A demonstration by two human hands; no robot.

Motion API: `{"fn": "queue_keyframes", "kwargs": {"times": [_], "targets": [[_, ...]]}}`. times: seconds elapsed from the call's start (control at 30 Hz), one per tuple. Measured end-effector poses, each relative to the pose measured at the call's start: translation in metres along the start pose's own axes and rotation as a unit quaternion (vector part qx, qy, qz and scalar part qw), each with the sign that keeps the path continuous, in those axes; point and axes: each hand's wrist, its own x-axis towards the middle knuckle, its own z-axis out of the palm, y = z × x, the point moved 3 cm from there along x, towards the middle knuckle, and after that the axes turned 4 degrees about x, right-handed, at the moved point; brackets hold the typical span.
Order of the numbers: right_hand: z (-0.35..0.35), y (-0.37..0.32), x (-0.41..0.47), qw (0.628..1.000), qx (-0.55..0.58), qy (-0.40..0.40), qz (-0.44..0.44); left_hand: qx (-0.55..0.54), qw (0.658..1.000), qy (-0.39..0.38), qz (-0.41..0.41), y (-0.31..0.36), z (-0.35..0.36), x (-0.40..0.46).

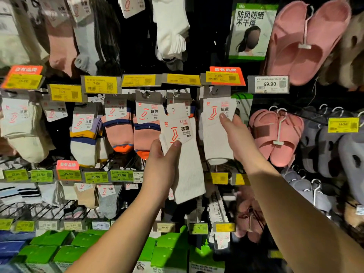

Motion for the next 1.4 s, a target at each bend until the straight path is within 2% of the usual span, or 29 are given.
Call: {"fn": "queue_keyframes", "kwargs": {"times": [0.23, 0.37, 0.5, 0.73, 0.93, 1.07, 1.23, 1.4], "targets": [[0.001, 0.005, 0.024, 0.999, -0.034, -0.007, 0.037, -0.003, 1.000, 0.017, -0.003, 0.002, -0.007, 0.001], [-0.002, 0.008, 0.036, 0.989, -0.140, 0.020, 0.049, -0.017, 1.000, 0.012, -0.008, 0.002, -0.006, 0.001], [-0.001, 0.009, 0.049, 0.953, -0.292, 0.015, 0.084, -0.003, 1.000, 0.016, -0.005, 0.003, -0.004, 0.001], [-0.001, 0.021, 0.057, 0.937, -0.336, -0.011, 0.099, -0.011, 1.000, 0.003, -0.008, 0.002, -0.004, 0.001], [-0.015, 0.043, 0.035, 0.948, -0.287, 0.007, 0.136, -0.021, 1.000, 0.002, -0.009, -0.004, -0.008, 0.003], [-0.021, 0.044, -0.001, 0.965, -0.252, 0.029, 0.066, -0.020, 1.000, -0.006, -0.012, -0.008, -0.008, 0.004], [0.003, 0.060, -0.044, 0.996, -0.066, -0.010, 0.062, -0.018, 0.999, -0.039, -0.014, -0.011, 0.000, 0.004], [0.024, 0.051, -0.064, 0.997, 0.037, -0.057, 0.044, -0.047, 0.996, -0.070, -0.028, -0.011, 0.018, 0.006]]}}
